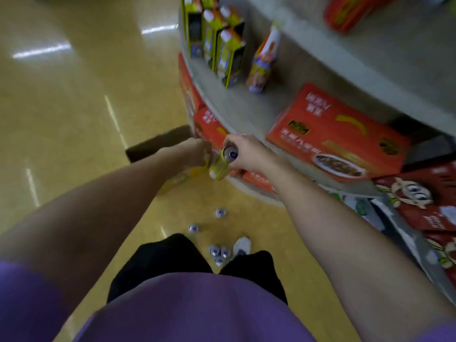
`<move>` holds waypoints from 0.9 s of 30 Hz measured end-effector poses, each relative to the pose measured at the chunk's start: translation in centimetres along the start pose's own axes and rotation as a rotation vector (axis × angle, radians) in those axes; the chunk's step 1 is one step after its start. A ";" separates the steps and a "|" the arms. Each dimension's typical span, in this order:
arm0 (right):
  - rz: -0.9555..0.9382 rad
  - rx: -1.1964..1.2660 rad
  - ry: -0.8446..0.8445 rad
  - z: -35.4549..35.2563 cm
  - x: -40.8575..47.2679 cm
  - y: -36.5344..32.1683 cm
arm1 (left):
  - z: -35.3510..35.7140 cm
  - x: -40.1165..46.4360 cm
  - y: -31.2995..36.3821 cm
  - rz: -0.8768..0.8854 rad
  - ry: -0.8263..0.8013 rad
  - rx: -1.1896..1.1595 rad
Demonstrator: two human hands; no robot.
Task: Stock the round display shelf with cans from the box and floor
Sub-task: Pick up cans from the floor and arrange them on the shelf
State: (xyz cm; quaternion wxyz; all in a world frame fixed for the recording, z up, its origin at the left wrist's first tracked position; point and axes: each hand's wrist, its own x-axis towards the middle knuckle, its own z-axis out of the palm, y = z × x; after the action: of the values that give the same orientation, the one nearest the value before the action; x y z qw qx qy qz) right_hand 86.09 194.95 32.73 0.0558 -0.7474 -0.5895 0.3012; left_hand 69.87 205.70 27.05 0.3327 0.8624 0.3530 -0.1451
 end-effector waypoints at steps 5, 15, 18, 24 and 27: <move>0.091 0.087 0.129 -12.8 -5.2 -2.6 | -11.2 -0.1 8.3 0.172 -0.121 -0.035; 0.241 0.155 0.384 -31.0 -17.0 -5.0 | -21.9 -3.5 24.8 0.633 -0.039 -0.079; 0.296 0.202 0.513 -33.3 -19.7 -4.0 | -22.7 -3.9 28.7 0.712 -0.033 -0.140; 0.352 0.287 0.697 -36.5 -22.3 -0.8 | -22.1 -4.3 35.0 0.842 -0.048 -0.398; 0.355 0.326 0.714 -37.3 -22.5 1.8 | -21.6 -2.8 37.7 0.853 -0.039 -0.385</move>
State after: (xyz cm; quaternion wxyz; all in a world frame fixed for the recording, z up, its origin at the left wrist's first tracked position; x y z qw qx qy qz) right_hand 104.13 183.97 70.88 0.3211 -0.8760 -0.3400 0.1178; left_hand 94.80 198.92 62.12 0.5233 0.8500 -0.0188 0.0565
